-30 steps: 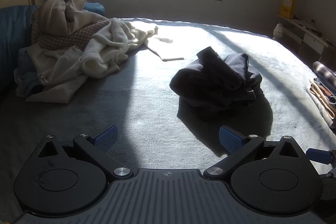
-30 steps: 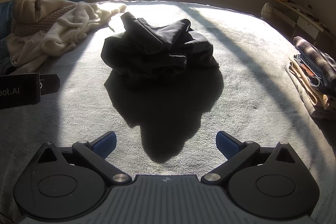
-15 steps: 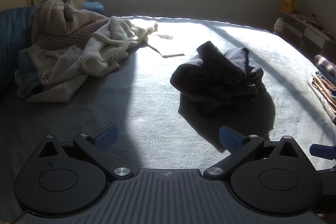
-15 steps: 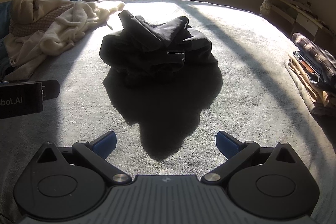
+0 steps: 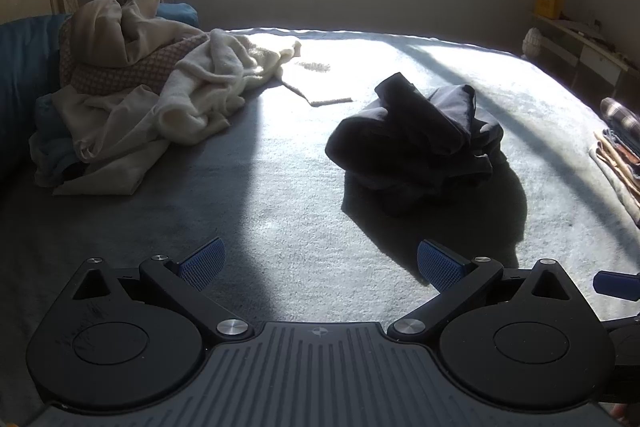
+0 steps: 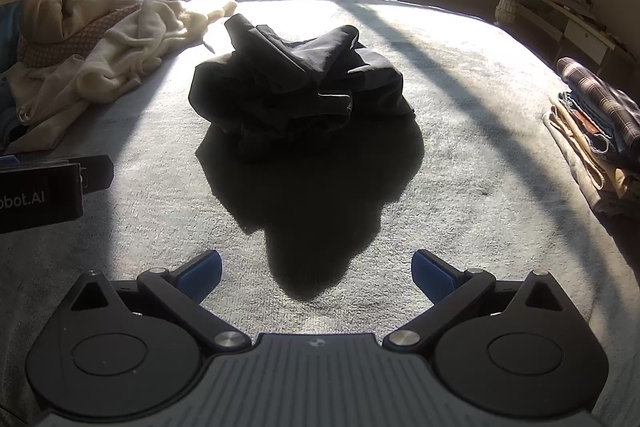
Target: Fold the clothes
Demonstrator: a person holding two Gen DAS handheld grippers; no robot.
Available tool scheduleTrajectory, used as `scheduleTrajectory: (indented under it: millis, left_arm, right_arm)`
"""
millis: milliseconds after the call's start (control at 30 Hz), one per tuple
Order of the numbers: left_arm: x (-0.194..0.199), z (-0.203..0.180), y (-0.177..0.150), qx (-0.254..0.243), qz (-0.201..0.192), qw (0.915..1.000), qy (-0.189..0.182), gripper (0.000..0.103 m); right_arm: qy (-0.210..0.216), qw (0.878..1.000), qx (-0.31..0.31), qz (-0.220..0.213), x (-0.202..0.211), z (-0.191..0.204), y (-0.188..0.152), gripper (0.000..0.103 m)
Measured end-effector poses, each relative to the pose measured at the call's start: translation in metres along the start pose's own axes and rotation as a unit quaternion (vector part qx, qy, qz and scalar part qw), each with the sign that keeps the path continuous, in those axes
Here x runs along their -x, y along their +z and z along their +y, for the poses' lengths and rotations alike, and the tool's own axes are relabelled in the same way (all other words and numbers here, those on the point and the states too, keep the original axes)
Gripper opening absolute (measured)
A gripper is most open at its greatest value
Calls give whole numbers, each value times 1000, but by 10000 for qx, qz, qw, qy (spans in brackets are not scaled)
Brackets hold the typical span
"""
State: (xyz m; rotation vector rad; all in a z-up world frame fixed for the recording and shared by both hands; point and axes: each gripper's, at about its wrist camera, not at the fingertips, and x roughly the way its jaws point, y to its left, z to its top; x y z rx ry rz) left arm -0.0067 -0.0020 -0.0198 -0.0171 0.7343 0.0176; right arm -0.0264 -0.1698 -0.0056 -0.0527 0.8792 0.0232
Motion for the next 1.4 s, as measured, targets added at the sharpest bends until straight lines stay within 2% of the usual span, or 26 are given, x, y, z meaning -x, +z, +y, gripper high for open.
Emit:
scheduleTrajectory:
  millis: [567,833,933,1067,1200,1400]
  left_arm:
    - [-7,2,-5,-10,62,10000,14,103]
    - [-30,10,-11,164,173,9992,-333,103]
    - [-39,13,-13,234,216,9984,-471,103]
    - [-51,17,-16,327,275,9969,-656,103]
    - [-68,24,-18,565,369,9941,-848,103]
    - [-98,31,-16,824,434,9892,-1136,103]
  right_arm:
    - [-22,10000,-18,61,-4,0,0,103]
    - [-27,9997,-12,230,-18,-2,-1,103]
    - [119,9996,-30,256,-24,-5,2,103]
    - [294,9996,53,16,-28,-10,8,103]
    - [293,9988,185,-342,-36,-17,17,103]
    - [504,9955,381,-705,-54,-33,40,103]
